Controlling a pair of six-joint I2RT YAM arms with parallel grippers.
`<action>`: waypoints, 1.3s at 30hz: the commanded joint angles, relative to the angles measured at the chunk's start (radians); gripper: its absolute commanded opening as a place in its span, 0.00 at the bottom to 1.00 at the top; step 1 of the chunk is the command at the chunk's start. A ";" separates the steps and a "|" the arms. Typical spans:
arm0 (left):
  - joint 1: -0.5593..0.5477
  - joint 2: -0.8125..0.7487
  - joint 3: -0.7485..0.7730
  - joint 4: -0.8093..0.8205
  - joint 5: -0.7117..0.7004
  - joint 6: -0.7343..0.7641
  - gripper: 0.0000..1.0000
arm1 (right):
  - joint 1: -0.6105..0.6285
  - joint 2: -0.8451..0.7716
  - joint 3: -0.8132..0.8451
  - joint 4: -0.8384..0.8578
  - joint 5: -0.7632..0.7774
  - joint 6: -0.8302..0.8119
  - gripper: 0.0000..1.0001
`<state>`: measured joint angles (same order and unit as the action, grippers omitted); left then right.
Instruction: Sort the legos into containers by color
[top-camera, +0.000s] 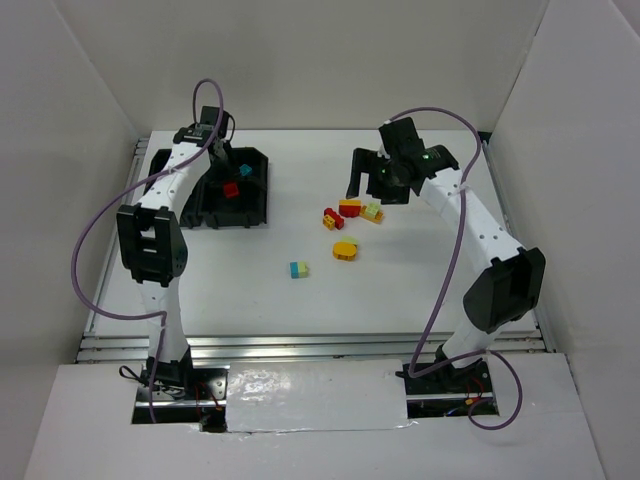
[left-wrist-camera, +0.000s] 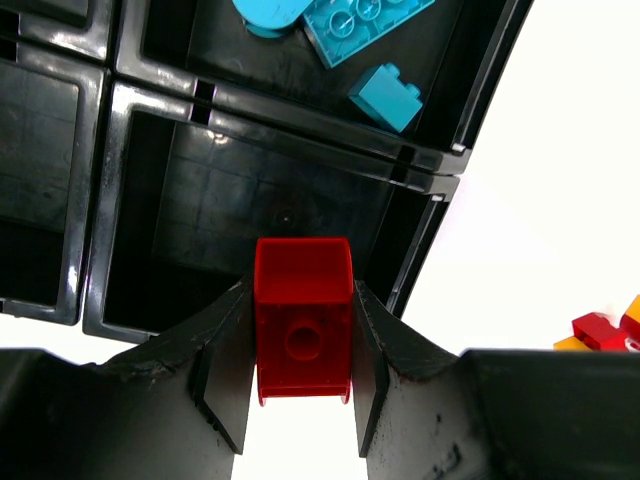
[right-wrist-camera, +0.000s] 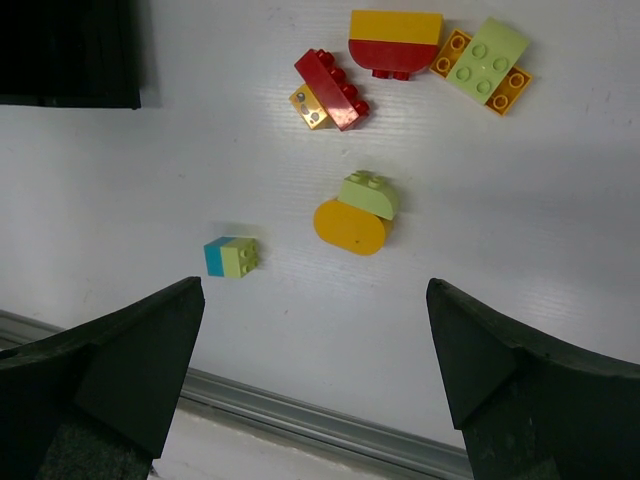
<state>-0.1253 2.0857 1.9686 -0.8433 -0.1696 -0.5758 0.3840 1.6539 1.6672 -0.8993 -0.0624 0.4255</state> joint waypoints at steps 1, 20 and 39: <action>-0.004 0.010 0.050 0.001 -0.001 0.021 0.15 | 0.009 -0.068 -0.023 0.036 0.012 -0.004 1.00; -0.004 0.001 0.036 -0.011 -0.047 0.014 0.69 | 0.009 0.009 -0.003 0.020 -0.045 -0.028 1.00; -0.071 -0.176 -0.010 -0.054 0.033 0.027 0.74 | 0.131 0.309 0.022 -0.082 0.162 0.034 1.00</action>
<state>-0.1642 1.9762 1.9846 -0.8776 -0.1501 -0.5747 0.4980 1.9247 1.6676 -0.9283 -0.0097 0.3790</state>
